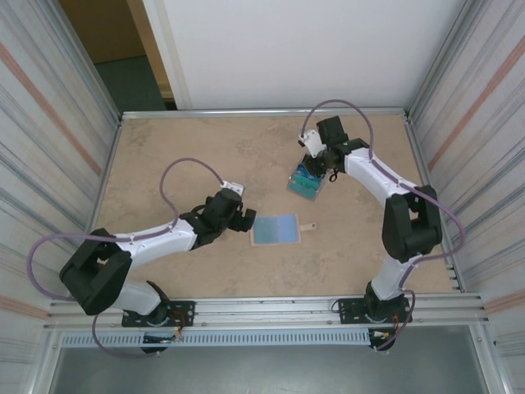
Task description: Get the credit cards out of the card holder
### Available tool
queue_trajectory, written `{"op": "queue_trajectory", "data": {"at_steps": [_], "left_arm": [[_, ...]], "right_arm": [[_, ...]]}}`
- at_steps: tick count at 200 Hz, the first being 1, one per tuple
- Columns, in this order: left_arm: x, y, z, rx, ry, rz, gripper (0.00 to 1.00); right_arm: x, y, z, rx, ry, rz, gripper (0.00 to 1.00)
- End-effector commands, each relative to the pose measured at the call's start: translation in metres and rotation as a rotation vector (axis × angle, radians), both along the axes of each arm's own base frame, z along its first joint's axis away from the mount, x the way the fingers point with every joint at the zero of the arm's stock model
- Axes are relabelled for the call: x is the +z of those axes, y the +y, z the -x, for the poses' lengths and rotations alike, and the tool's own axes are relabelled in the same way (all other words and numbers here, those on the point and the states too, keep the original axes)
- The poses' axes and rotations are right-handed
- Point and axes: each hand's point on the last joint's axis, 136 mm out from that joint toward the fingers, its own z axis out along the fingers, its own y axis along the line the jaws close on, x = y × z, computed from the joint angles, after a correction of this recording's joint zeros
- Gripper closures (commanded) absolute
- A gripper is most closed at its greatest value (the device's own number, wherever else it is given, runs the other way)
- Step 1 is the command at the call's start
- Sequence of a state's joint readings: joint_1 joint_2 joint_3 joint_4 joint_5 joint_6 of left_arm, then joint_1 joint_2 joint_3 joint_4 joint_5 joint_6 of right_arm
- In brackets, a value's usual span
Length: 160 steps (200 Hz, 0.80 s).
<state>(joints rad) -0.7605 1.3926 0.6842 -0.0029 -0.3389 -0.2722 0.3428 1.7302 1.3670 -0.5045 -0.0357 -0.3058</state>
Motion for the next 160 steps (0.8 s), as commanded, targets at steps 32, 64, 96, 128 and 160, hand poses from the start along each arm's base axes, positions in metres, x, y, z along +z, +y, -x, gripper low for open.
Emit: {"op": "queue_trajectory", "data": {"at_steps": [32, 64, 96, 128, 160], "left_arm": [[0.022, 0.04, -0.006, 0.195, -0.073, 0.107, 0.01], [0.022, 0.063, -0.006, 0.282, -0.074, 0.189, 0.01], [0.019, 0.082, -0.005, 0.356, -0.073, 0.271, 0.01], [0.015, 0.092, -0.002, 0.395, -0.057, 0.355, 0.01], [0.014, 0.098, 0.0, 0.403, -0.054, 0.392, 0.01]], "right_arm": [[0.03, 0.032, 0.044, -0.159, -0.048, -0.211, 0.65], [0.024, 0.057, 0.076, -0.216, -0.015, -0.252, 0.59], [0.006, 0.087, 0.108, -0.232, 0.056, -0.311, 0.48], [-0.017, 0.113, 0.137, -0.228, 0.116, -0.304, 0.46], [-0.042, 0.129, 0.162, -0.244, 0.185, -0.281, 0.48]]}}
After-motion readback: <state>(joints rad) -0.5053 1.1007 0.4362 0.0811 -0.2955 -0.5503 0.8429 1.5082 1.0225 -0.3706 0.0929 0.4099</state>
